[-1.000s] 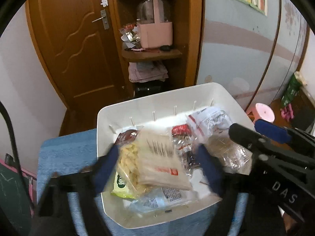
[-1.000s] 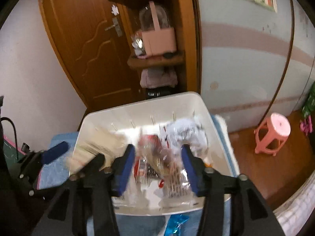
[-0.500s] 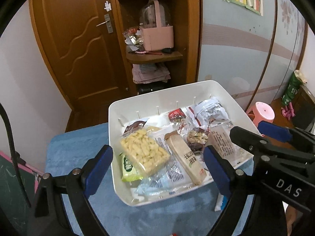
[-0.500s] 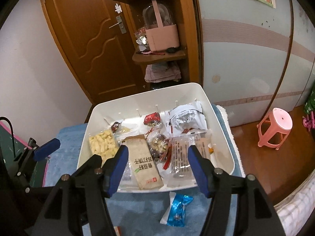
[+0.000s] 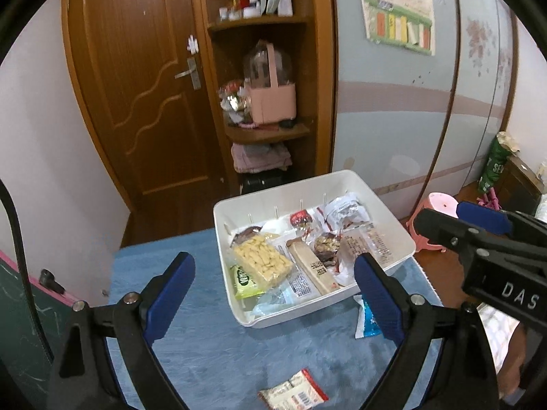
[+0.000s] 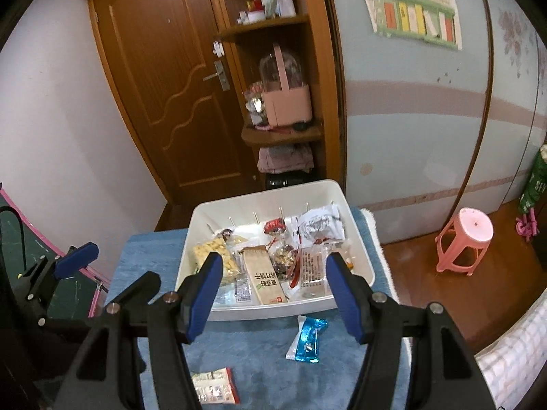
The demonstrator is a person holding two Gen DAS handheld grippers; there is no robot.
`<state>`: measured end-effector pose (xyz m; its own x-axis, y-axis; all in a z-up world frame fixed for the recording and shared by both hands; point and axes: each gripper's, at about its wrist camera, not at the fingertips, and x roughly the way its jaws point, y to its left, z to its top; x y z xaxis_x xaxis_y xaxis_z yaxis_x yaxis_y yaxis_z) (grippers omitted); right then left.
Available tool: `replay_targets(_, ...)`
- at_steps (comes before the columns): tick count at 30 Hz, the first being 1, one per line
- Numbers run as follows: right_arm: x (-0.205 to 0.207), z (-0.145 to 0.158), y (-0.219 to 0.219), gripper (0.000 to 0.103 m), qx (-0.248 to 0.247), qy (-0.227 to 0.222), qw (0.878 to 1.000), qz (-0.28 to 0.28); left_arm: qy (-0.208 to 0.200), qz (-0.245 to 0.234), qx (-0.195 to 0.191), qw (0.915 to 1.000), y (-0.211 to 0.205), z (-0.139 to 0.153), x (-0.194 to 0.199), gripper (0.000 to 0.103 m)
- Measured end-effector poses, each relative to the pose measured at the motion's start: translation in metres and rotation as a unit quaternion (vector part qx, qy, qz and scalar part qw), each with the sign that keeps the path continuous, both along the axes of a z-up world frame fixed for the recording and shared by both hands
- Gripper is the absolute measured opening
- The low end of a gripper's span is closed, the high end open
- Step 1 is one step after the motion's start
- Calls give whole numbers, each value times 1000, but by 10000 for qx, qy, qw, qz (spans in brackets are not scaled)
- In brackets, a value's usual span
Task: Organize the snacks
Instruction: 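Withdraw both tools from the bin toward the remaining two packs, then grasp the white-and-red packet with the left tool while the right tool grasps the blue wrapper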
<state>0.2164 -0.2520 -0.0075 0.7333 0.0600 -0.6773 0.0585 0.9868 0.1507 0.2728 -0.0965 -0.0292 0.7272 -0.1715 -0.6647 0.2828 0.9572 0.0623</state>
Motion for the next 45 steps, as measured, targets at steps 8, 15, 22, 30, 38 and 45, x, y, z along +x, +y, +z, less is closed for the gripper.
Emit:
replay_targets(8,-53,32,13,73,-199,-282,9993,108,-241,-84,-160,9995,26,32,-50,101)
replay_targets(15,-78,8,20,74,-299,-136,9992,240,-63,-247,-12,9997,36,-1,-79,102)
replay_targets(22,-77,-55,8,74,-142,340,9992,156,669,-571,260,9958,32,-92,-86,102)
replay_targets(30,-54,-129,-11,74,337,1002,9944,-35,1514,-1216,464,9799,24,-179,-78,102)
replay_targets(38,-31,-178,-17,74,483,1437,9884,-40,1854,-2020,935,9571,19,-222,-72,102)
replay_targets(45,-15,-203,-21,74,479,1653,9850,-118,2098,-1939,1036,9527,23,-246,-53,102)
